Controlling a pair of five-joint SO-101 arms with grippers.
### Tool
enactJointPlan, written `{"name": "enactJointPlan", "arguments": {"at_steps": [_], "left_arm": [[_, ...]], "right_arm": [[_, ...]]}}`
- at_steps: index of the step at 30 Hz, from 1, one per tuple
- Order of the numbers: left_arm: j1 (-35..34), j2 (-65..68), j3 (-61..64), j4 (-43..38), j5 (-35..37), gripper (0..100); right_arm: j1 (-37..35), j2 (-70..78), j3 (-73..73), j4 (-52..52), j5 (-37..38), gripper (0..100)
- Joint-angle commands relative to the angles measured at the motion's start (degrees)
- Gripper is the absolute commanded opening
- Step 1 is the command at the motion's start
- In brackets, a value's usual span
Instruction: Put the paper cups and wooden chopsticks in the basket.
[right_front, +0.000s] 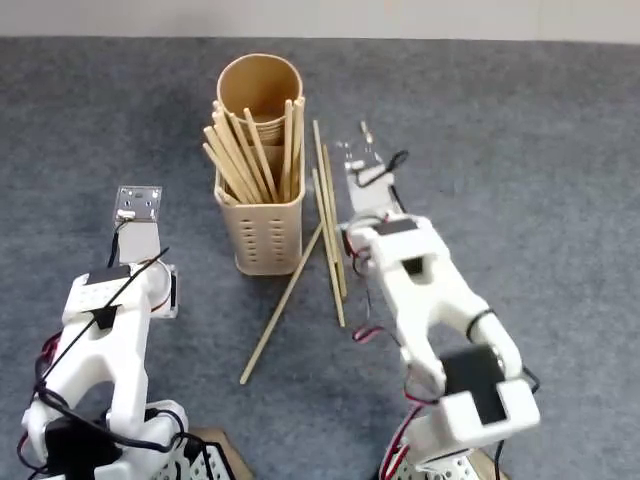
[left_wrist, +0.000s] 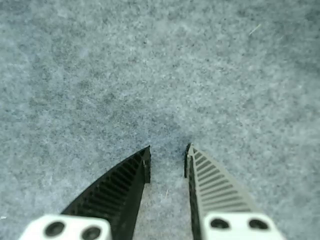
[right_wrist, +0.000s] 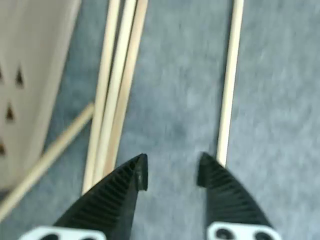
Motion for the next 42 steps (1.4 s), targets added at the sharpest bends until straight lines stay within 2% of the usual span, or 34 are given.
{"name": "enactJointPlan", "arguments": {"at_steps": [1, 7, 18, 20, 23, 27, 32, 40, 42], "left_arm": [[1.5, 0.1, -0.1, -1.0, -0.7, 15], [1.5, 0.1, -0.2, -1.0, -0.7, 15], [1.5, 0.1, -0.2, -1.0, -0.7, 15], [1.5, 0.1, -0.1, -1.0, -0.7, 15], [1.5, 0.1, -0.1, -1.0, -0.7, 15], [1.5, 0.1, -0.1, -1.0, -0.7, 15], [1.5, 0.1, -0.1, -1.0, -0.7, 15], [1.5, 0.1, -0.1, -1.0, -0.7, 15], [1.5, 0.1, -0.1, -1.0, -0.7, 15]], "right_arm": [[-2.4, 0.9, -6.4, 0.3, 0.5, 24.1], [-7.3, 1.2, -4.0, 1.8, 1.9, 24.1], [-7.0, 12.8, -6.5, 3.3, 2.1, 23.4], [-6.5, 12.7, -8.5, 5.3, 2.1, 16.7], [-4.2, 12.4, -9.5, 6.4, 1.8, 0.0], [-0.2, 11.9, -9.7, 6.4, 0.9, 0.3], [3.8, 3.0, -9.4, 6.4, -6.7, 0.5], [2.3, -20.0, -9.7, 5.9, -7.1, 0.5], [0.4, -25.5, -10.5, 1.5, -7.1, 0.5]]}}
